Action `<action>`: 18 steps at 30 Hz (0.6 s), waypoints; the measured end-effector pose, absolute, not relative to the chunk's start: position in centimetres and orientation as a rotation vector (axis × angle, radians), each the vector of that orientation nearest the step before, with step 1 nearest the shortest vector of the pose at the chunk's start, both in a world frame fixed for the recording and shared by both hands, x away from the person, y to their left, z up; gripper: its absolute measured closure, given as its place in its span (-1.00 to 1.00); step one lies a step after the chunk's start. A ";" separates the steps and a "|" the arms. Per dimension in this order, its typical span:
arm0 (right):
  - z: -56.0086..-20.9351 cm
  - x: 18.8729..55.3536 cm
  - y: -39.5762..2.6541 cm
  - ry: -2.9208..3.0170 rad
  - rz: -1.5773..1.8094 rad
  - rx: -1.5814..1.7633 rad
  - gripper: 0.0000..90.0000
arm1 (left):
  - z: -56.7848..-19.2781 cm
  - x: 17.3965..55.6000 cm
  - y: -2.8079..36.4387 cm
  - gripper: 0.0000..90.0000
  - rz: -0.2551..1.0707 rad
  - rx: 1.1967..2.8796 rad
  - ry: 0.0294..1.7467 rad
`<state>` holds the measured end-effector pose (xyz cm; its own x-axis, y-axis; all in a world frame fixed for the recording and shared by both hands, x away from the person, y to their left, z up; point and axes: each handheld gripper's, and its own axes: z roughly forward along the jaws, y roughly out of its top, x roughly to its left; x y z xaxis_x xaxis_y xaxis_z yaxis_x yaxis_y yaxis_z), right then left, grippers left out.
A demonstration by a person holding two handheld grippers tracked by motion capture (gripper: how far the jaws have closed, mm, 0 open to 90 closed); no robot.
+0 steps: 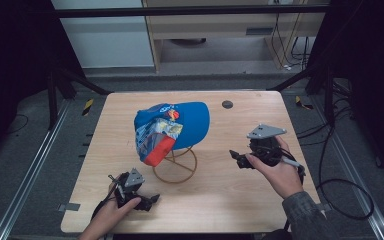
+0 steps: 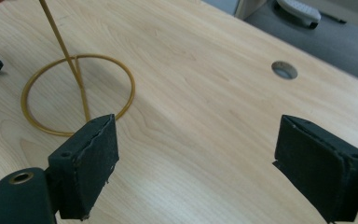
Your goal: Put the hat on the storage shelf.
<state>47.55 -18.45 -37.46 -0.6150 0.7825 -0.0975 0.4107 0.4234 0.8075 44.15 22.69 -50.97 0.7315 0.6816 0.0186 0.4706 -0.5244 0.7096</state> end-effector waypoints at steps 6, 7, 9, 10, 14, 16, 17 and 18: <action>-39.4 47.6 -19.0 2.231 1.060 1.060 -0.72 | -51.0 44.2 22.7 -1.00 0.385 2.224 0.865; -39.7 47.6 -19.1 2.228 1.058 1.072 -0.72 | -51.0 44.2 22.7 -1.00 0.385 2.223 0.865; -40.3 47.6 -19.4 2.222 1.062 1.097 -0.72 | -51.0 44.2 22.7 -1.00 0.385 2.223 0.865; -40.7 47.7 -19.6 2.221 1.055 1.106 -0.72 | -51.0 44.2 22.7 -1.00 0.385 2.224 0.865; -42.0 47.6 -20.1 2.216 1.050 1.145 -0.72 | -51.0 44.2 22.7 -1.00 0.385 2.224 0.865; -42.6 47.7 -20.4 2.212 1.046 1.168 -0.72 | -51.0 44.2 22.7 -1.00 0.385 2.224 0.865; -42.8 47.7 -20.5 2.208 1.045 1.176 -0.71 | -51.0 44.2 22.7 -1.00 0.385 2.224 0.865; -43.1 47.7 -20.6 2.210 1.047 1.183 -0.71 | -51.0 44.2 22.7 -1.00 0.385 2.223 0.865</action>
<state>47.67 -20.55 -43.09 -0.5487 0.8359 -0.0152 0.5179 0.3542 0.7787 44.15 22.69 -50.97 0.7316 0.6815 0.0186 0.4704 -0.5243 0.7098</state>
